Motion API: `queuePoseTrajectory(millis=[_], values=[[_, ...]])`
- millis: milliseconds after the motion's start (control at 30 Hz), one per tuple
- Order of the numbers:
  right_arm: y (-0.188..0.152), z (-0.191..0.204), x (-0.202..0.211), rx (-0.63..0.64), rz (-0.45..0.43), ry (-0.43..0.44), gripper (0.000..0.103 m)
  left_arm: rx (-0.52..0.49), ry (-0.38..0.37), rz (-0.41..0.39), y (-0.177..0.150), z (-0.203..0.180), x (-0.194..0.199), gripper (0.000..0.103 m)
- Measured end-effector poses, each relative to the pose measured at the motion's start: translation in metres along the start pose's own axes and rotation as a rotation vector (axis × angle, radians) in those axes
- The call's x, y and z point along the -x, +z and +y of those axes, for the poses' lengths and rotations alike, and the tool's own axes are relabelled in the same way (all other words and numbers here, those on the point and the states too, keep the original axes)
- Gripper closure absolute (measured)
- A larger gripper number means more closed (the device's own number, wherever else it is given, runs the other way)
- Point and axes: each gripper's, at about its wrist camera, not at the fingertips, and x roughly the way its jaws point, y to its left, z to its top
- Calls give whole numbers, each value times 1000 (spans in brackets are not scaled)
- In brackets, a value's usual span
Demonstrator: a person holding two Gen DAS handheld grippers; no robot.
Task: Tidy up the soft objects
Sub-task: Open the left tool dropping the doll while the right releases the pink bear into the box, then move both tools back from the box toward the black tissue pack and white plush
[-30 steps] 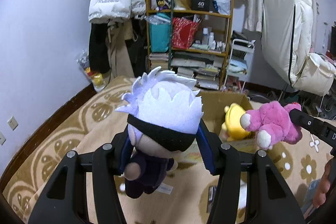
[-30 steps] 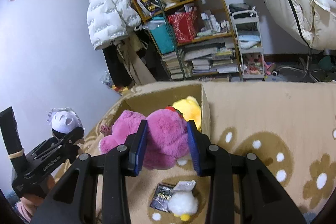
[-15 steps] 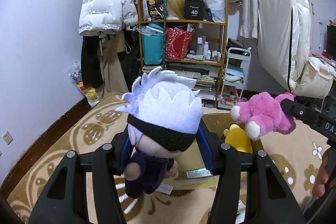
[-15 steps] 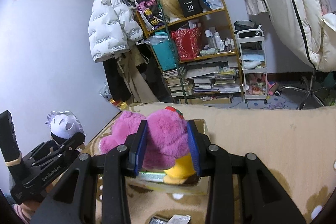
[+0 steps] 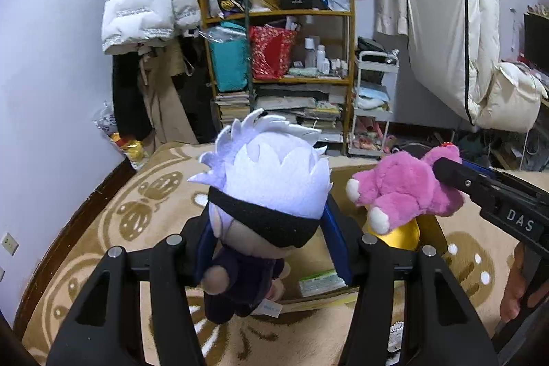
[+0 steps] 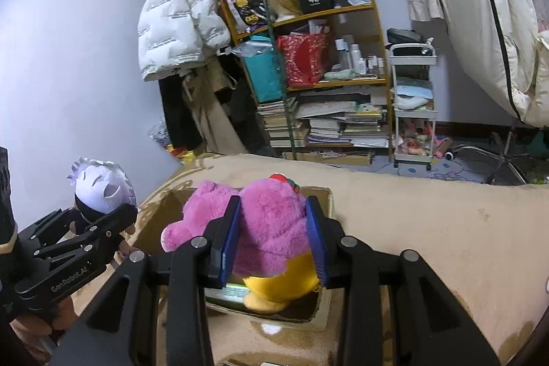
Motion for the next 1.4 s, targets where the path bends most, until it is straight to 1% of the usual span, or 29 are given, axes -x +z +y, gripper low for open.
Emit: queuePoseTrajectory(millis=[100,200,333,367,433,533,667,733,800,833,867,900,933,967,1100,1267,1300,1367,1400], values=[[-2,-4,-7,-10,13,-5,64,-1,-13,21,-3,-2,-7,48],[-4,-8,-12,-19,20,-9,64,-5,-19,24,-4,-4,-10,46],[-5,-10,-13,-31,15,-11,64,-17,11,15,-3,-3,-10,44],[-6,-10,-13,-30,13,-8,64,-14,14,16,-3,-2,-10,43],[-6,-11,-13,-31,18,11,63,2,20,11,-3,1,-10,36],[-7,-6,-14,-7,29,28,63,20,21,-6,-2,5,-7,29],[-8,0,-15,23,37,46,62,34,20,-1,-2,8,-5,26],[-9,1,-14,29,38,59,60,34,30,4,-4,9,-4,21],[-10,3,-13,30,39,73,59,27,43,4,-4,9,-2,20],[-11,4,-14,30,41,75,59,25,49,5,-4,9,-2,18],[-10,4,-14,34,47,87,56,22,55,9,-4,10,-1,16],[-12,6,-13,39,49,93,53,20,64,14,-4,11,0,12],[-12,7,-12,50,47,92,45,20,70,16,-4,11,0,8],[-13,8,-11,55,41,87,38,23,77,16,-5,11,1,8],[-14,9,-9,62,42,78,34,35,89,42,-11,15,4,7],[-14,7,0,47,37,60,10,42,91,57,-16,18,13,5],[-14,7,3,46,34,58,9,46,89,57,-17,18,16,3],[-14,6,10,42,33,57,0,55,84,56,-18,18,22,3],[-14,6,13,38,30,55,0,60,81,56,-18,18,26,3]])
